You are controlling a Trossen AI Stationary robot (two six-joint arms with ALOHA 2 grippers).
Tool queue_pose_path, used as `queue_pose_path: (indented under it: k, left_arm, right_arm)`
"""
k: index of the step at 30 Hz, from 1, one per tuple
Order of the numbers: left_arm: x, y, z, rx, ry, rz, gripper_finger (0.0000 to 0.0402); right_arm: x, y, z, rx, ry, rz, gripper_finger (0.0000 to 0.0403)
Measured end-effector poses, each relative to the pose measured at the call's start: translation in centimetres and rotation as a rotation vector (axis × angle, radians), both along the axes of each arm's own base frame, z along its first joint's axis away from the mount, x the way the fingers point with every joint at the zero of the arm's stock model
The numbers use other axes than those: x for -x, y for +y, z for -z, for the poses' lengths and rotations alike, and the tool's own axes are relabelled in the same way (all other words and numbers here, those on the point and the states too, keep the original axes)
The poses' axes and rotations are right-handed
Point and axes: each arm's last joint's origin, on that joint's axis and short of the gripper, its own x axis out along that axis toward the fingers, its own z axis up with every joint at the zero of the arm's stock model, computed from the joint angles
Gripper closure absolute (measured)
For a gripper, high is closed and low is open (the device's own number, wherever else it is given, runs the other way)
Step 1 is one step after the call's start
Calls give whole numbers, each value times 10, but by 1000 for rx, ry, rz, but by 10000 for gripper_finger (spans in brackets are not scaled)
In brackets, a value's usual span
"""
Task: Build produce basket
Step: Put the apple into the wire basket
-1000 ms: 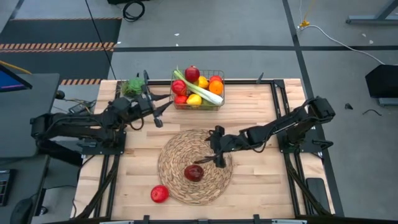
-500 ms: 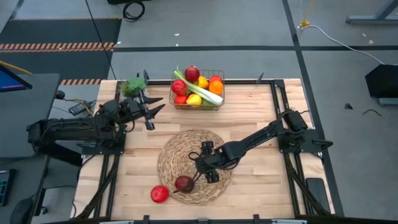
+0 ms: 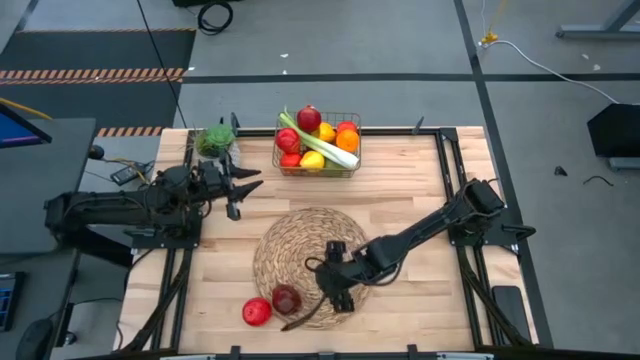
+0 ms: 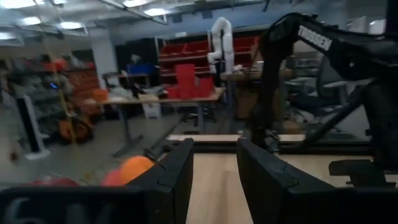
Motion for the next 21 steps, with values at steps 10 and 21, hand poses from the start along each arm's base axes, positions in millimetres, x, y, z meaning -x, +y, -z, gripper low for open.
queue_pose_path:
  k: [10, 21]
  left_arm:
    - [-7, -32, 10, 138, 78, 230, 276]
    - [-16, -68, 23, 280, 168, 376, 276]
  right_arm:
    - [-14, 54, 20, -108, -240, -31, 46]
    - [-9, 77, 40, -20, -333, 95, 46]
